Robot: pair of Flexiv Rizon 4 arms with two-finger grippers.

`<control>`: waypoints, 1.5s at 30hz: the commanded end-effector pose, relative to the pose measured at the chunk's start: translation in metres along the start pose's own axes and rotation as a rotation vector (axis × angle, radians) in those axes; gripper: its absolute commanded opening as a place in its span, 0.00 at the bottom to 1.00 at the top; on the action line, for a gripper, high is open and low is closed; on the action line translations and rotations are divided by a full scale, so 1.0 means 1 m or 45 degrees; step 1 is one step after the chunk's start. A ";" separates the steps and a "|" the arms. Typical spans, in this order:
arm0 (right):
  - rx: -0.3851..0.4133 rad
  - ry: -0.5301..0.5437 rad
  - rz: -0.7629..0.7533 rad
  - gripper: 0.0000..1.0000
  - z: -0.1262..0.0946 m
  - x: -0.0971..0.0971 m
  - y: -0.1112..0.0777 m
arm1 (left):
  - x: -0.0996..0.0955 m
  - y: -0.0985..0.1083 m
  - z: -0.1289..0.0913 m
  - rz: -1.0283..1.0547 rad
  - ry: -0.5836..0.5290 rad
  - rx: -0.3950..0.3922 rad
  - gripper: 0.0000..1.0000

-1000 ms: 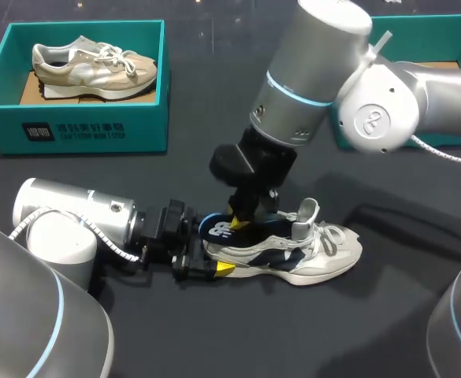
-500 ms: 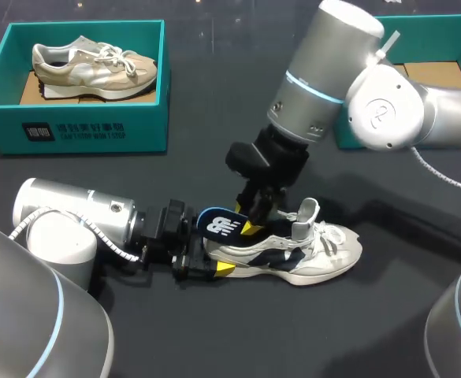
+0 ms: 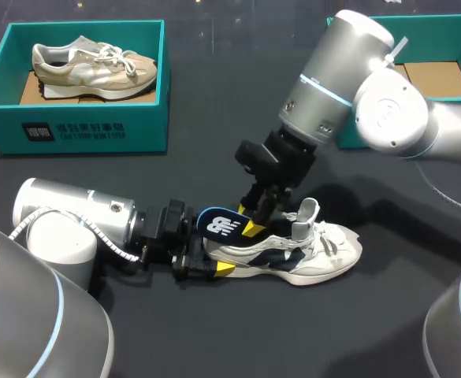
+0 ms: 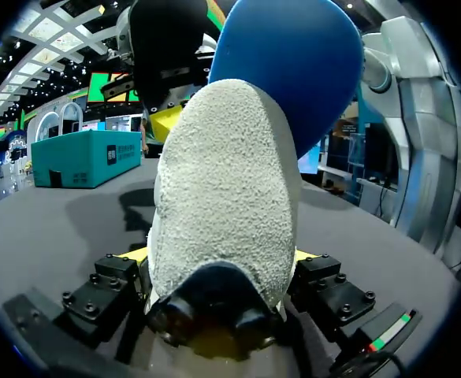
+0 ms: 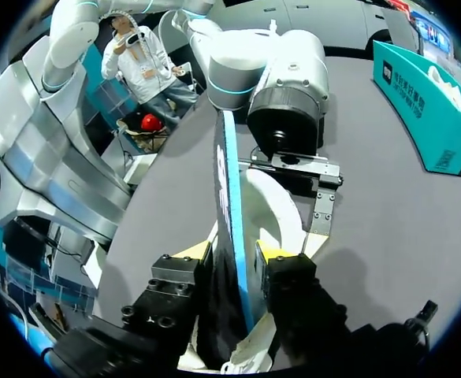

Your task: Take the shoe out of the shoebox, open the shoe tongue, remove and reinsert the insole, then place the shoe into the shoebox

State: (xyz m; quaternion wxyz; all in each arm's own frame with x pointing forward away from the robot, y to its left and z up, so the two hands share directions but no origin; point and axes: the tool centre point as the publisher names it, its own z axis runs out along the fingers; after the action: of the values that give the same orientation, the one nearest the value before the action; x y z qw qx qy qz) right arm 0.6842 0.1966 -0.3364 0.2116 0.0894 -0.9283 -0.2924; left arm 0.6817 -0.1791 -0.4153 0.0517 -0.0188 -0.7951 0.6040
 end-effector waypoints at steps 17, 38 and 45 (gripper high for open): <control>-0.068 0.015 0.050 0.21 0.007 -0.001 0.006 | 0.002 0.003 -0.001 0.000 -0.002 -0.002 0.00; -0.019 -0.090 -0.009 0.00 -0.005 0.017 0.053 | 0.002 0.003 -0.001 0.000 -0.002 -0.002 0.00; -0.019 -0.090 -0.009 0.00 -0.005 0.017 0.053 | 0.002 0.003 -0.001 0.000 -0.002 -0.002 0.00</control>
State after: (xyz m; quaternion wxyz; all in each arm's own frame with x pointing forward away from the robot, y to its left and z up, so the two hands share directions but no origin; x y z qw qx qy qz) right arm 0.6694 0.2316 -0.2955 0.1780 0.0808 -0.9325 -0.3038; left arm 0.6817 -0.1790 -0.4153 0.0517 -0.0187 -0.7951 0.6040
